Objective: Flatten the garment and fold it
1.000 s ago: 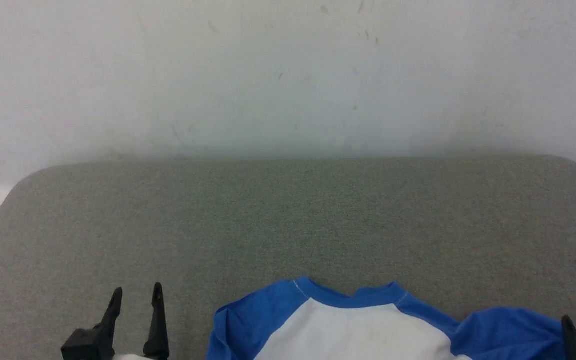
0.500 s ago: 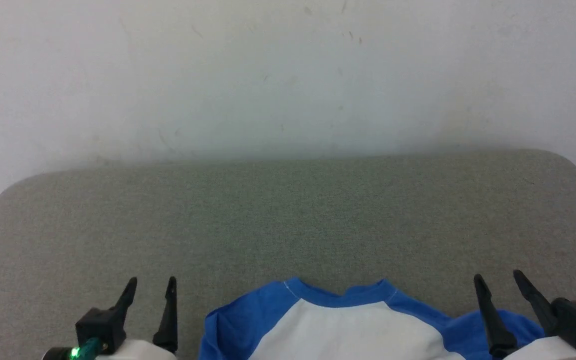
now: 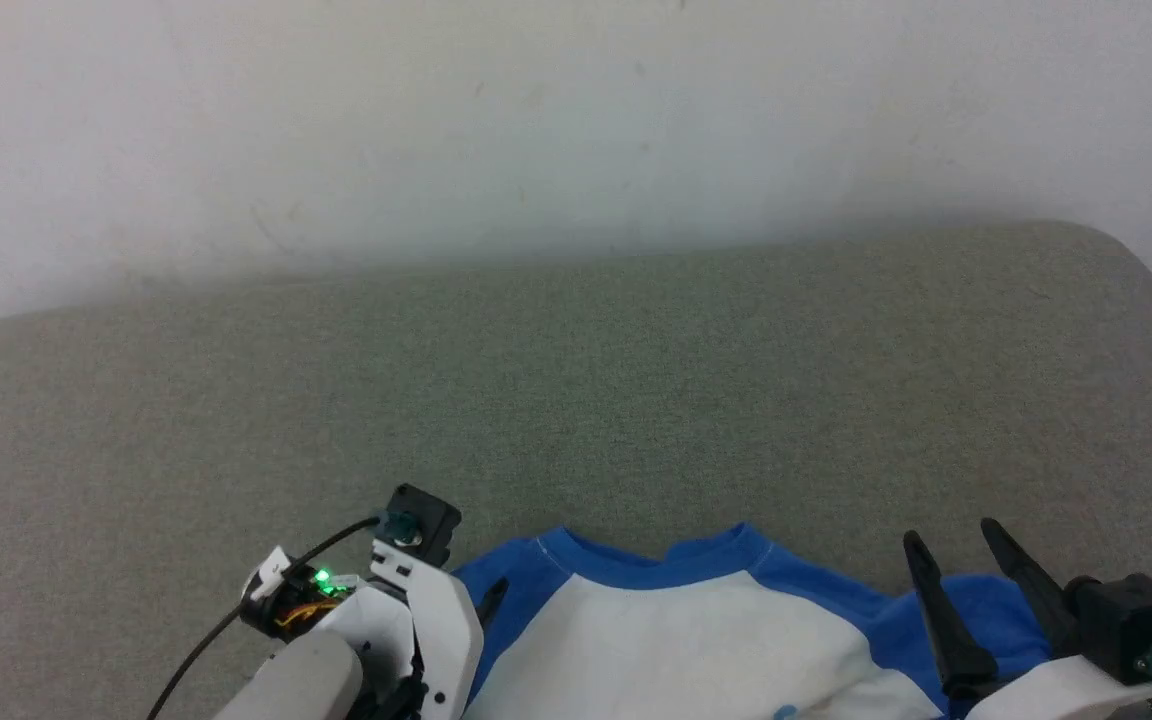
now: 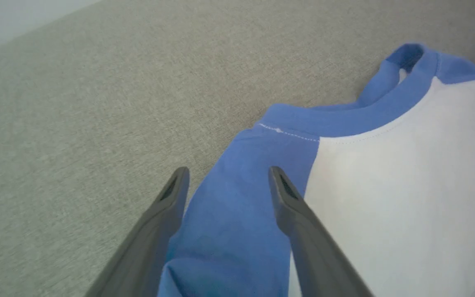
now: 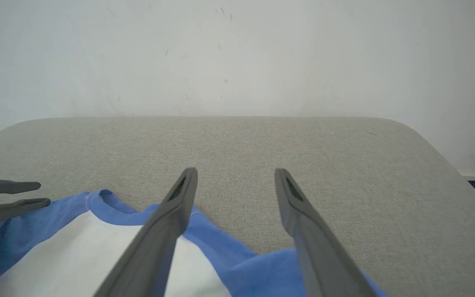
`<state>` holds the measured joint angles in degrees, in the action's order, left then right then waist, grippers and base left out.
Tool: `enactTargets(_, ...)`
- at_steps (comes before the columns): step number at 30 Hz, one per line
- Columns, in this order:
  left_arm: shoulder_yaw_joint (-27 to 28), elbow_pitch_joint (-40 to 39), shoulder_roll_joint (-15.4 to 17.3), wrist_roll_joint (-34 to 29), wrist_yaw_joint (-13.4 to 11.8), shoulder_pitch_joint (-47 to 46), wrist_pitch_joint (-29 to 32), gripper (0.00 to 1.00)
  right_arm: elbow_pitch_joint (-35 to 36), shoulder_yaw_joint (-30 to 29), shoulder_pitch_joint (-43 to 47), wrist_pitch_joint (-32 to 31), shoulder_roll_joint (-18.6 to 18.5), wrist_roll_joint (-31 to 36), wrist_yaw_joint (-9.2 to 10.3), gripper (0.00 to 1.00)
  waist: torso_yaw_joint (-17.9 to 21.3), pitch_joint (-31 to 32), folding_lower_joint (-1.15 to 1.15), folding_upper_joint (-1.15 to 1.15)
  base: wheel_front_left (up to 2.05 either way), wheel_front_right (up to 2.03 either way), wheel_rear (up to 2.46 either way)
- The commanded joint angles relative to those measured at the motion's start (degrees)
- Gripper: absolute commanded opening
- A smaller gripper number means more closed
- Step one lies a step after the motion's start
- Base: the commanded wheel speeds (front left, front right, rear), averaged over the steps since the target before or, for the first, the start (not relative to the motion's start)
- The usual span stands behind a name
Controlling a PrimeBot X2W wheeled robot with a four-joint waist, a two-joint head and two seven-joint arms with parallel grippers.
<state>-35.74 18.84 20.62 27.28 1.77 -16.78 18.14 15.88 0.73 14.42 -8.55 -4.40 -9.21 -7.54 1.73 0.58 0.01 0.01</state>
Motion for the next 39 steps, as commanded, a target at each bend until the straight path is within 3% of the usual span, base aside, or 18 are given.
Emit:
enactTargets(1,-0.58,1.33,-0.07,-0.35,0.38,-1.31,1.05,1.0,-0.19,0.16,-0.87,-0.03,0.01,-0.34,0.05,1.0,1.43,-1.42,-0.01,-0.01,0.0,0.0,0.0)
enactTargets(8,-5.38,13.33,0.04,-2.41,1.63,-5.13,13.1,1.0,-1.56,0.1,-1.77,-0.03,0.2,-1.16,0.05,1.0,3.2,-2.74,-0.01,-0.01,0.0,0.0,0.0)
enactTargets(9,-6.22,14.41,-0.26,-1.94,2.27,-5.02,15.71,0.94,-1.7,-0.07,-1.83,-0.04,0.22,-1.24,0.05,1.0,3.31,-2.75,-0.01,-0.01,0.0,0.0,0.0)
enactTargets(10,-7.1,14.98,-0.52,-1.47,2.98,-4.94,17.9,0.81,-1.84,-0.31,-1.91,-0.1,0.22,-1.33,0.05,1.0,3.38,-2.77,-0.01,-0.01,0.0,0.0,0.0)
enactTargets(11,-7.73,15.22,-0.82,-0.75,3.55,-4.75,19.71,0.0,-1.95,-0.5,-2.01,-0.17,0.19,-1.44,0.05,1.0,3.41,-2.77,-0.01,-0.01,0.0,0.0,0.0)
enactTargets(15,-8.52,14.82,-0.85,1.63,4.33,-3.98,23.96,0.0,-2.96,-0.76,-3.28,-0.8,-0.83,-3.06,0.05,1.0,3.34,-2.58,-0.01,-0.01,0.0,0.0,0.0)
enactTargets(20,-5.33,11.62,0.08,2.24,0.32,-2.82,18.57,0.0,-9.63,0.98,-9.1,-7.72,-6.6,-8.01,0.05,1.0,3.34,-2.53,-0.01,-0.01,0.0,0.0,0.0)
enactTargets(25,-2.78,6.29,0.57,2.57,-2.25,-1.59,12.49,0.0,-20.0,9.21,-18.48,-20.24,-15.24,-15.01,0.05,1.0,1.54,-2.97,-0.01,-0.01,0.0,0.0,0.0)
enactTargets(29,-2.02,2.66,0.57,2.49,-2.95,-1.53,9.74,0.0,-26.53,16.89,-24.93,-26.4,-20.03,-20.06,0.05,1.0,-0.54,-3.69,-0.01,-0.01,0.0,0.0,0.0)
enactTargets(35,-1.62,-0.74,0.56,2.69,-3.13,-1.47,7.68,0.0,-35.07,28.57,-30.59,-31.26,-23.04,-26.96,0.05,1.0,-2.63,-4.85,-0.01,-0.01,0.0,0.0,0.0)
enactTargets(39,-1.24,-2.24,0.7,3.17,-3.25,-1.05,6.48,0.0,-39.64,36.47,-32.04,-38.4,-24.38,-33.52,0.05,1.0,-3.54,-5.12,-0.01,-0.01,0.0,0.0,0.0)
